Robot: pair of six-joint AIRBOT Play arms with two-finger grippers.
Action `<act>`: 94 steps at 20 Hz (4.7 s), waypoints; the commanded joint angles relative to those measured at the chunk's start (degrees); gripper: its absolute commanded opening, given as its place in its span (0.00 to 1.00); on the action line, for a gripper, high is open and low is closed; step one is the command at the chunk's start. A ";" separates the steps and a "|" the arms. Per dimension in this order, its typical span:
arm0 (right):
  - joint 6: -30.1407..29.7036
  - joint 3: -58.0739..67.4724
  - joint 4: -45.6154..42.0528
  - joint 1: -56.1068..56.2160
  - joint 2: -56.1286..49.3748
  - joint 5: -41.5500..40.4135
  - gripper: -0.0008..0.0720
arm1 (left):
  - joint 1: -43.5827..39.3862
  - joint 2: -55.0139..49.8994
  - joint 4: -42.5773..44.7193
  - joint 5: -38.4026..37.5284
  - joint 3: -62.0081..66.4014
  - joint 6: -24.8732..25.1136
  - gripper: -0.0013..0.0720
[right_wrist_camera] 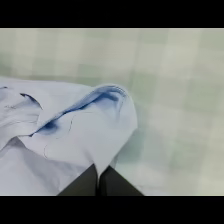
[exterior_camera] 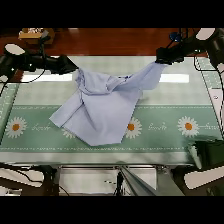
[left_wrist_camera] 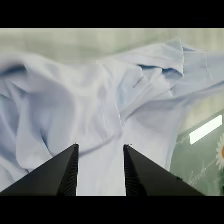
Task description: Fold the shirts.
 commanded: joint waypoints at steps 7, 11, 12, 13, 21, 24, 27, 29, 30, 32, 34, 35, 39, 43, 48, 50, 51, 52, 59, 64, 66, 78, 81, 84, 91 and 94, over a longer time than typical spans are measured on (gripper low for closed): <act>-0.39 0.04 0.07 0.04 0.98 4.42 0.05 | 12.57 19.58 23.71 -25.77 -9.84 -11.39 0.46; -2.67 0.02 -2.38 0.04 0.98 5.73 0.05 | 12.44 40.68 20.76 -16.11 -42.84 -13.35 0.54; -2.69 0.02 -2.43 0.04 0.98 6.03 0.05 | 12.44 44.33 17.14 -14.78 -49.46 -13.35 0.73; -2.71 0.02 -2.54 0.04 0.98 6.25 0.05 | 12.44 47.21 12.98 -13.75 -55.63 -13.35 0.82; -2.78 0.02 -2.73 0.04 0.98 7.28 0.05 | 1.75 47.28 3.37 -2.64 -71.67 -13.38 0.83; -2.78 0.02 -2.73 0.04 0.98 7.28 0.05 | -6.14 44.04 -1.81 6.29 -71.67 -13.35 0.83; -2.78 0.02 -2.75 0.04 0.98 7.76 0.05 | -12.00 38.82 -4.72 12.70 -71.63 -13.33 0.83; -2.78 0.02 -2.73 0.04 0.98 7.91 0.05 | -14.32 35.28 -6.34 15.37 -71.63 -13.14 0.83; -2.78 0.02 -2.73 0.04 0.98 7.89 0.05 | -15.23 33.77 -8.09 16.90 -71.60 -12.74 0.83; -2.78 0.02 -2.73 0.04 0.98 7.89 0.05 | -17.29 30.62 -13.07 19.58 -70.75 -9.25 0.83; -2.78 0.02 -2.73 0.04 0.98 7.89 0.05 | -19.50 27.80 -16.37 21.84 -68.98 -7.96 0.83; -2.75 0.02 -2.73 0.04 0.98 7.91 0.05 | -20.50 26.53 -16.74 22.71 -67.87 -8.00 0.82; -2.69 0.02 -2.73 0.04 0.98 8.35 0.05 | -21.81 23.08 -16.70 23.69 -63.80 -5.99 0.07; -2.69 0.04 -5.29 0.02 1.01 10.08 0.05 | -20.81 26.43 -16.72 12.46 -57.09 0.22 0.05; -2.73 0.04 -8.44 0.02 4.35 9.88 0.05 | -10.34 45.24 -16.63 2.62 -40.02 -2.71 0.05; -2.73 0.04 -8.46 0.02 7.91 7.91 0.05 | -1.95 52.22 -16.41 2.56 -31.47 -4.33 0.05; -2.73 0.04 -8.41 0.04 10.23 6.67 0.05 | 2.32 54.77 -16.41 2.56 -27.36 -4.39 0.05; -2.73 0.04 -8.24 0.04 12.68 5.44 0.05 | 7.04 56.78 -16.41 2.49 -22.93 -4.39 0.05; -2.67 0.04 -8.37 0.02 36.22 -10.73 0.05 | 26.84 57.77 -16.48 -1.62 1.92 -6.82 0.05; 0.74 0.04 -13.66 0.04 50.12 -21.99 0.05 | 26.77 57.96 -17.97 -1.97 9.81 -11.02 0.05; 2.05 0.04 -15.96 0.04 53.72 -22.05 0.05 | 26.77 57.96 -20.26 -3.34 12.81 -13.57 0.05; 5.55 1.79 -22.05 0.04 58.84 -19.34 0.05 | 26.86 60.41 -15.52 -18.95 18.03 -24.96 0.05; 3.50 1.77 -22.73 0.04 49.90 -10.23 0.05 | 26.82 60.48 -12.09 -21.00 8.31 -24.70 0.05; 0.31 1.77 -18.34 0.09 35.60 -3.08 0.05 | 26.80 60.54 -11.87 -21.29 -6.49 -20.13 0.05; -1.64 1.77 -1.84 0.09 7.74 -9.92 0.05 | 25.57 55.89 -10.14 -6.21 -42.49 -8.48 0.05; -1.57 1.77 0.87 0.09 2.27 -16.68 0.05 | 23.32 48.22 -10.19 3.87 -45.81 -2.99 0.05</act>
